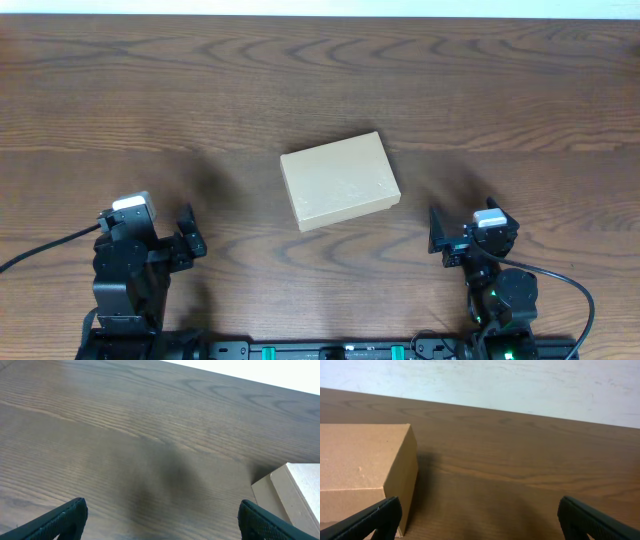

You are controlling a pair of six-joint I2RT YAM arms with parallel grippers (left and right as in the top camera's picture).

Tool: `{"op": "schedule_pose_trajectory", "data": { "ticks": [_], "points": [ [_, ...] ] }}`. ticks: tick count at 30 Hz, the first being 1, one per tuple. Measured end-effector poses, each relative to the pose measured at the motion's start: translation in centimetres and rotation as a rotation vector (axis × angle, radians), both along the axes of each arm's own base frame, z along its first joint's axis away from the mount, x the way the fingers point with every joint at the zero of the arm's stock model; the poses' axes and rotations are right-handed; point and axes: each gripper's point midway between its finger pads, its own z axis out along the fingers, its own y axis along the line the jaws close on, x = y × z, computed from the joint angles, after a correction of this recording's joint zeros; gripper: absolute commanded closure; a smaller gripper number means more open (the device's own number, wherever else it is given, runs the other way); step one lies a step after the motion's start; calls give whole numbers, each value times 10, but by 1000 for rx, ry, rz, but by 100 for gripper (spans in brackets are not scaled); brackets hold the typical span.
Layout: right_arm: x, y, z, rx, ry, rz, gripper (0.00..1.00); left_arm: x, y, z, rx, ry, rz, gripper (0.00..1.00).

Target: Pack container

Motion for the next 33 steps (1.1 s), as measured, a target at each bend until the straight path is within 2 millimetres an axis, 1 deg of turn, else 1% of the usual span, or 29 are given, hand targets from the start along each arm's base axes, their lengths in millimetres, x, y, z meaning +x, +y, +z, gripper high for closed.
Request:
{"op": "schedule_pose_trajectory", "data": {
  "ticks": [3,9,11,13,15,20,24,30,33],
  "points": [
    [0,0,0,0,0,0,1,3,1,3,3,-19,3,5],
    [0,0,0,0,0,0,1,30,0,39,33,-264,-12,5],
    [0,0,0,0,0,0,1,34,0,44,50,-336,-18,5],
    [0,0,0,0,0,0,1,36,0,44,67,-408,-22,5],
    [0,0,0,0,0,0,1,36,0,40,76,-457,-23,5],
    [0,0,0,0,0,0,1,34,0,19,92,-540,-24,5],
    [0,0,0,0,0,0,1,31,0,8,93,-588,-22,5],
    [0,0,0,0,0,0,1,30,-3,-7,90,-574,-42,5],
    [0,0,0,0,0,0,1,29,-9,-23,82,-516,-75,5]
  ]
}}
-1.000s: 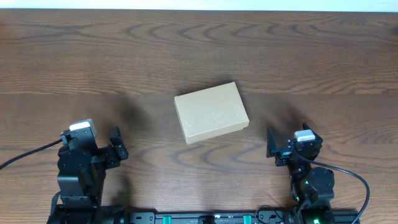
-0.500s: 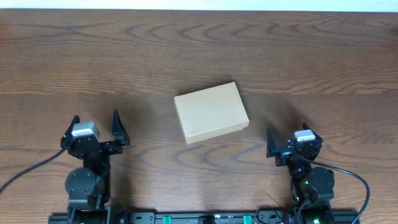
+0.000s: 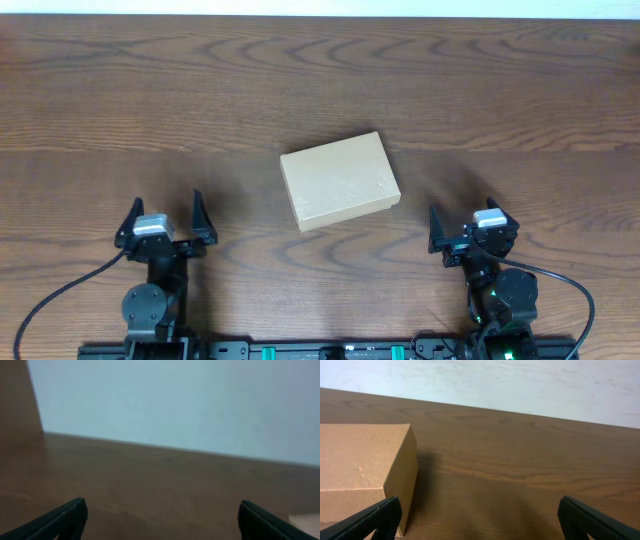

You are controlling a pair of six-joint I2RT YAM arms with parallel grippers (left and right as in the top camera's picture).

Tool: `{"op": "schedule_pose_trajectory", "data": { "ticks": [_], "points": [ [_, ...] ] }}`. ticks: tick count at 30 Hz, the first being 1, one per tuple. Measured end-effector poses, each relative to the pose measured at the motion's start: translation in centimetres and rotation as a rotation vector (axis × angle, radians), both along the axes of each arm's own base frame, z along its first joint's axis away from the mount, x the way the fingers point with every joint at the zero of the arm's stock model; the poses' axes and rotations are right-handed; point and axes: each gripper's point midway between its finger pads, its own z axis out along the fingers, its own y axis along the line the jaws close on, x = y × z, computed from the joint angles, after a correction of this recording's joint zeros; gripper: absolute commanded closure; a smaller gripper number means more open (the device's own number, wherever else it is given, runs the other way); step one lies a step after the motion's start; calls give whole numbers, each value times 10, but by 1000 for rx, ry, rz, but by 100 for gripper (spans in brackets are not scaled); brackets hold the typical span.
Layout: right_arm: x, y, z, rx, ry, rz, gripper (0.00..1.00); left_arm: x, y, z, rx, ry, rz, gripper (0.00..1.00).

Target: Pack container

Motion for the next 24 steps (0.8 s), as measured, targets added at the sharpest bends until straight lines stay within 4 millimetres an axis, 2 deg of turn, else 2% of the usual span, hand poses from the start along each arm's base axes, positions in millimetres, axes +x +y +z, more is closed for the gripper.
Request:
{"op": "schedule_pose_trajectory", "data": {
  "ticks": [4,9,24],
  "points": [
    [0,0,0,0,0,0,1,-2,-10,-19,1,74,-58,5],
    [0,0,0,0,0,0,1,-3,-17,-21,0,87,-101,5],
    [0,0,0,0,0,0,1,-3,-21,-22,-7,92,-120,5]
  ]
}}
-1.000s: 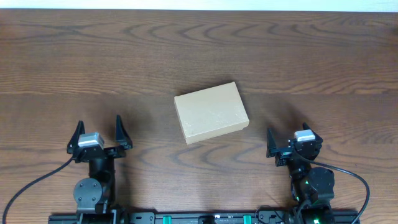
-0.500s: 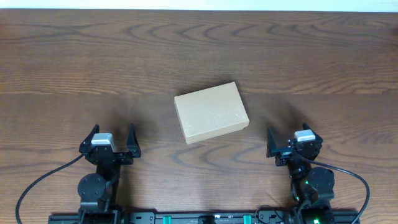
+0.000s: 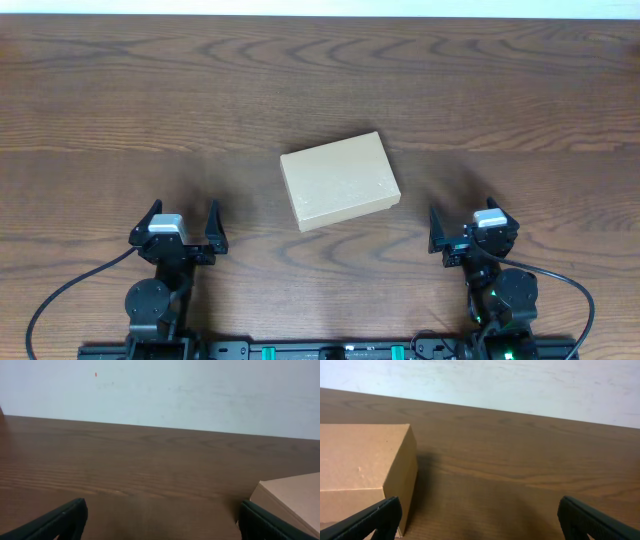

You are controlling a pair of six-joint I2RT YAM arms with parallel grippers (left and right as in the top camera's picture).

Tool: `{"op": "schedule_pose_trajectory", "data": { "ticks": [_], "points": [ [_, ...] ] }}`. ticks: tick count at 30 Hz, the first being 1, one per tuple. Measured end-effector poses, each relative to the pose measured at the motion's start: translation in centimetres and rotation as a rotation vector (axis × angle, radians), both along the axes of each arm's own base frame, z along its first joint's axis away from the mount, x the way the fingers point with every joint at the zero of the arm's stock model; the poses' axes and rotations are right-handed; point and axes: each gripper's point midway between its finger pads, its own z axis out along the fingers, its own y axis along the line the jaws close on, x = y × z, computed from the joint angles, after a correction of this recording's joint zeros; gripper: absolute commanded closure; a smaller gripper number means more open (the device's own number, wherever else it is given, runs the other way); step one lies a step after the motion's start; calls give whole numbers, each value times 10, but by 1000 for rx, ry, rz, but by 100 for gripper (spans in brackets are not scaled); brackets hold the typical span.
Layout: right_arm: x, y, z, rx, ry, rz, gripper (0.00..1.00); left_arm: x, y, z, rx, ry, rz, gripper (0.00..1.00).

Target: Pack container

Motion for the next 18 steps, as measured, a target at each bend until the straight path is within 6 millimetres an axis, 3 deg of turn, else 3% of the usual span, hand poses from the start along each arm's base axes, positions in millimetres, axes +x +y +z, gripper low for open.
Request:
{"op": "schedule_pose_trajectory", "data": {
  "ticks": [18],
  "points": [
    [0,0,0,0,0,0,1,1,-1,-6,-23,27,0,5]
  ]
}}
